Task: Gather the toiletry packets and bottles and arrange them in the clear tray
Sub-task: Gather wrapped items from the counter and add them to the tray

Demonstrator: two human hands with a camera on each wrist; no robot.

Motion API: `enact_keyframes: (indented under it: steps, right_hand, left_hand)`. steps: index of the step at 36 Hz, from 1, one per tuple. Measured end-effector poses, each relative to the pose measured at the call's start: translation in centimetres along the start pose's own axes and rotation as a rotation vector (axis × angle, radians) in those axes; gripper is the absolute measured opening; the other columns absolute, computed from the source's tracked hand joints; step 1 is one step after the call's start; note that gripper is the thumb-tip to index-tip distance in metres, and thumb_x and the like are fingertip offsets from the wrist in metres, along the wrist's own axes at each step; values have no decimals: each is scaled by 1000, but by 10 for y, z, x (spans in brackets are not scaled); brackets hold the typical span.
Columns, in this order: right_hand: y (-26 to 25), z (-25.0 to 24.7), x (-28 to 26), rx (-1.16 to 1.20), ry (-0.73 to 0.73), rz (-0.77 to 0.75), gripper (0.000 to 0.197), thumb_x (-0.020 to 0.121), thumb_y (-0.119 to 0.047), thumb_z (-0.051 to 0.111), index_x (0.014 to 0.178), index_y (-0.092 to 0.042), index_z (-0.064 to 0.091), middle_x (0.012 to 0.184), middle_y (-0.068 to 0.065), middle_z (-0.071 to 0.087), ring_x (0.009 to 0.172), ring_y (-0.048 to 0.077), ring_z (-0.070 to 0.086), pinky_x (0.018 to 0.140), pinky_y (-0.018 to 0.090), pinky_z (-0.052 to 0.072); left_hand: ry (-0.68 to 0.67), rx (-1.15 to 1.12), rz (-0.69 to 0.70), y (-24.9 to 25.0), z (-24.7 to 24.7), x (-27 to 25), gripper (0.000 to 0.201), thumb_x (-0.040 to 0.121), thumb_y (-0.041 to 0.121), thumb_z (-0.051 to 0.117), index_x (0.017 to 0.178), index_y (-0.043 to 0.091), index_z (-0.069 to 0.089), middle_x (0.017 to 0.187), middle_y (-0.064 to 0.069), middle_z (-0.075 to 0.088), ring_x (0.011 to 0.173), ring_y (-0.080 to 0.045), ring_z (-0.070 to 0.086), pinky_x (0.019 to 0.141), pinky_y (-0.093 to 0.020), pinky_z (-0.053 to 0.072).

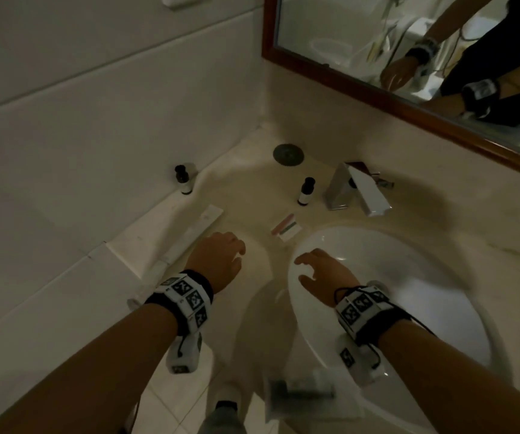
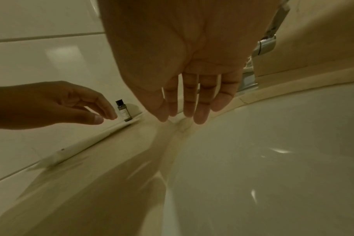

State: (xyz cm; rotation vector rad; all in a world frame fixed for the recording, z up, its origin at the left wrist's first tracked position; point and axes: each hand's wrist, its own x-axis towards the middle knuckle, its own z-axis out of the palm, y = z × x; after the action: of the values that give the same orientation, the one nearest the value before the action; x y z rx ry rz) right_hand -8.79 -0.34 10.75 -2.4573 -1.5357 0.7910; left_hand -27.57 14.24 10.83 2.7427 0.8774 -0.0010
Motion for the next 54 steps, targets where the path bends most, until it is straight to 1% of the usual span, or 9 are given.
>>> enact_keyframes:
  steps: [11,15,18,27,30,34,38,42,54]
  right_hand:
    - [-20,-10,59,51,94,21,39,84,-22,60,121,-32,51,127,-3,42,96,20,58,82,35,52]
    - [-27,-7,76,95,105,-36,29,82,-17,61,108,-30,58,123,-6,42,91,15,56,81,33,52]
    - [-33,-4,86,115,81,-22,35,83,-16,60,116,-24,55,123,-2,42,97,21,58,85,35,52]
    - [-38,-1,88,93,11,-11,43,84,-16,58,125,-23,48,132,2,42,109,20,53,93,37,49]
    - [-40,-2,84,106,24,-29,48,84,-17,58,129,-27,43,136,3,40,110,20,53,92,37,50]
    - [-44,-6,74,141,63,-90,59,85,-19,59,136,-32,34,136,-1,40,106,16,54,89,37,52]
    - [-39,-14,57,142,104,-125,56,87,-21,57,135,-37,35,139,-3,40,112,20,54,88,34,51]
    - [-28,-26,36,71,140,-65,29,94,-20,46,120,-24,58,122,2,56,108,22,56,89,32,45]
    - [53,-39,-47,133,245,105,28,95,-9,42,111,-11,65,110,9,64,105,25,57,93,28,42]
  left_hand:
    - [43,10,-212,-68,-10,20,26,88,26,54,113,20,57,125,-3,51,110,-27,49,89,-38,40]
    - [-67,24,-301,-86,-8,23,40,89,37,51,126,23,46,129,-3,46,112,-26,49,90,-38,42]
    - [-192,30,-372,-93,-4,22,50,91,40,48,136,24,33,130,-5,42,112,-27,49,90,-38,43]
    - [-221,-118,-407,-90,-5,26,45,94,21,44,138,20,32,131,-10,42,109,-29,50,91,-39,45]
    - [-272,-136,-352,-77,-7,29,49,97,21,39,144,19,25,144,-10,34,123,-29,43,102,-37,38]
    - [-240,-107,-160,-46,-9,33,37,96,22,41,133,19,39,125,-9,47,108,-29,50,90,-37,43]
    - [-260,-84,-7,-7,-13,35,34,96,22,41,130,20,41,119,-7,49,105,-28,52,88,-38,46]
    - [-217,-123,60,26,-11,36,32,93,19,42,125,21,45,111,-6,51,98,-27,52,80,-35,45]
    - [-371,-61,113,98,-5,35,43,89,26,51,131,28,41,122,-1,58,100,-23,58,79,-30,45]
